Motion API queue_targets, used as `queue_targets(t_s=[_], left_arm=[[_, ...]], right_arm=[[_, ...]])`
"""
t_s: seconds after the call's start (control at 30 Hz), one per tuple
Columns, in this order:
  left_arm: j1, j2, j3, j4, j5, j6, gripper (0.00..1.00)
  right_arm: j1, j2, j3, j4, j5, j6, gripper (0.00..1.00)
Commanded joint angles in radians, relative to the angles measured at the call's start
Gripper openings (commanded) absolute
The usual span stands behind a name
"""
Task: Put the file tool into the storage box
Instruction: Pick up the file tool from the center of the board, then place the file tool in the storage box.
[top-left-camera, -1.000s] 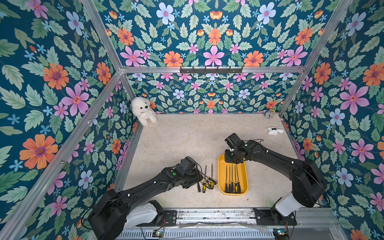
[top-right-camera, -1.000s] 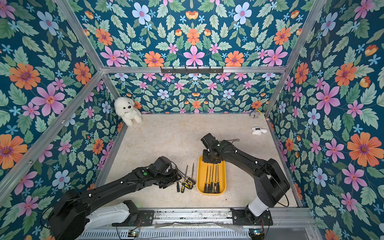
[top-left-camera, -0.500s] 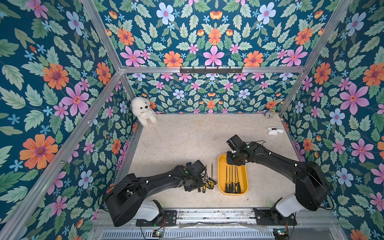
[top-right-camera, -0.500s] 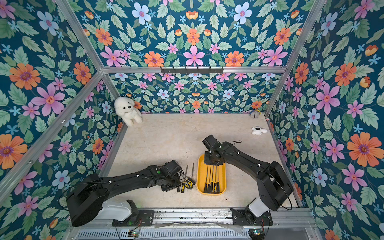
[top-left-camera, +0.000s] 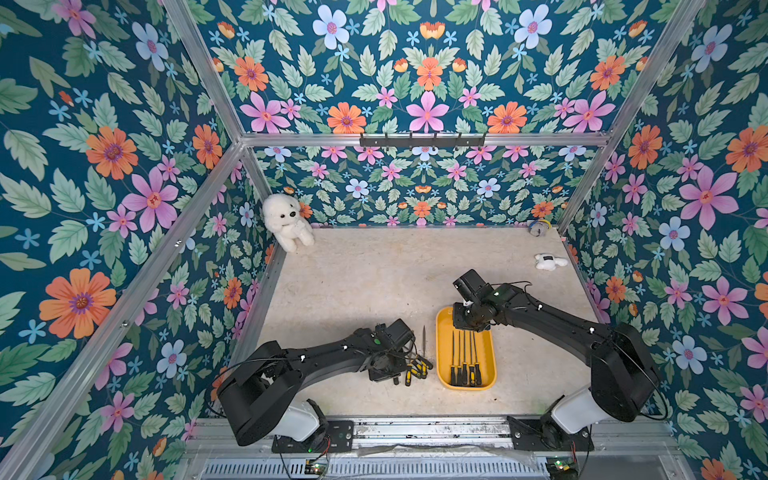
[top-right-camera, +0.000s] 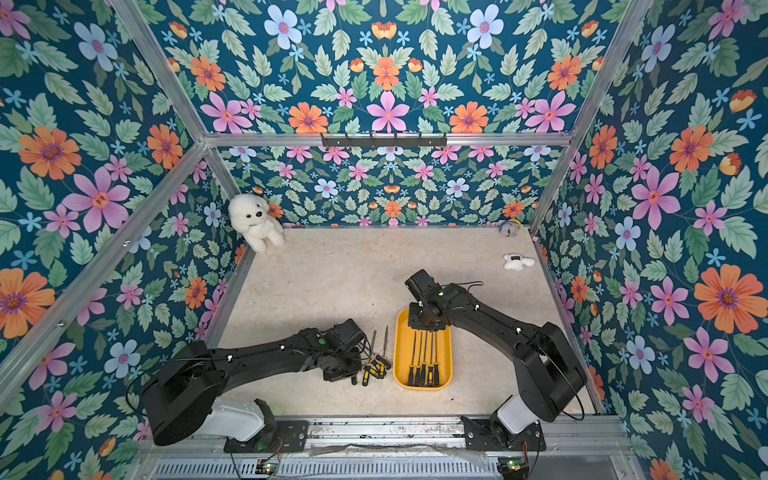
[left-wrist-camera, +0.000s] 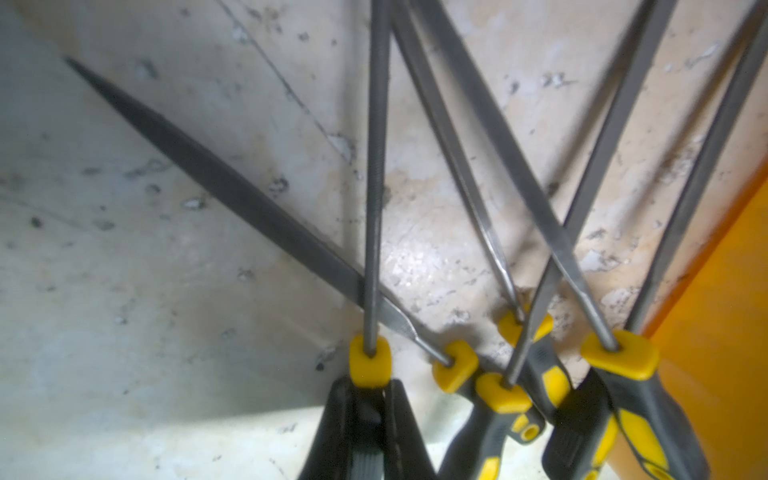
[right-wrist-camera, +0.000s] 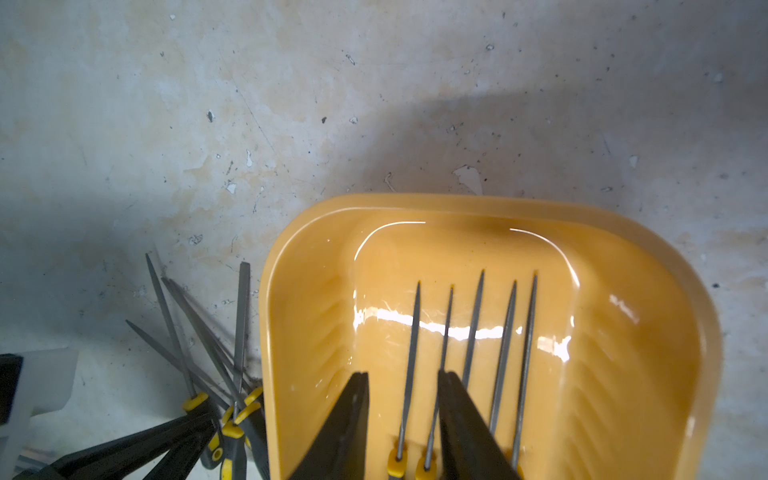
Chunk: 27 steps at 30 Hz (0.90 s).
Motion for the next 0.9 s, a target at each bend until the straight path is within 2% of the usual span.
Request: queue_targets(t_s=[0.0, 0.17, 0.33, 0.43, 0.6, 0.77, 0.87], left_arm=[[0.007, -0.027, -0.011, -0.076, -0.019, 0.025, 0.02], [0.019, -0.128, 0.013, -0.168, -0.028, 0.071, 0.01], [0.066, -0.264, 0.066, -0.226, 0.017, 0.169, 0.00], [0.079, -0.334, 0.065, -0.088, 0.155, 0.228, 0.00], [0.082, -0.330, 0.054, 0.150, 0.338, 0.218, 0.00], [0.082, -0.330, 0.008, 0.396, 0.446, 0.165, 0.00], [0.082, -0.308, 0.005, 0.438, 0.486, 0.159, 0.00]], right_arm=[[0.001, 0.007, 0.012, 0.007, -0.001, -0.010, 0.33], [0.001, 0.002, 0.030, 0.013, -0.021, -0.004, 0.34], [-0.026, -0.037, 0.052, 0.080, -0.134, 0.026, 0.38], [-0.059, -0.108, 0.023, 0.222, -0.257, 0.074, 0.41], [-0.086, -0.175, -0.087, 0.519, -0.499, 0.170, 0.46], [-0.085, -0.205, -0.188, 0.687, -0.585, 0.230, 0.48], [-0.086, -0.211, -0.221, 0.730, -0.609, 0.251, 0.48]])
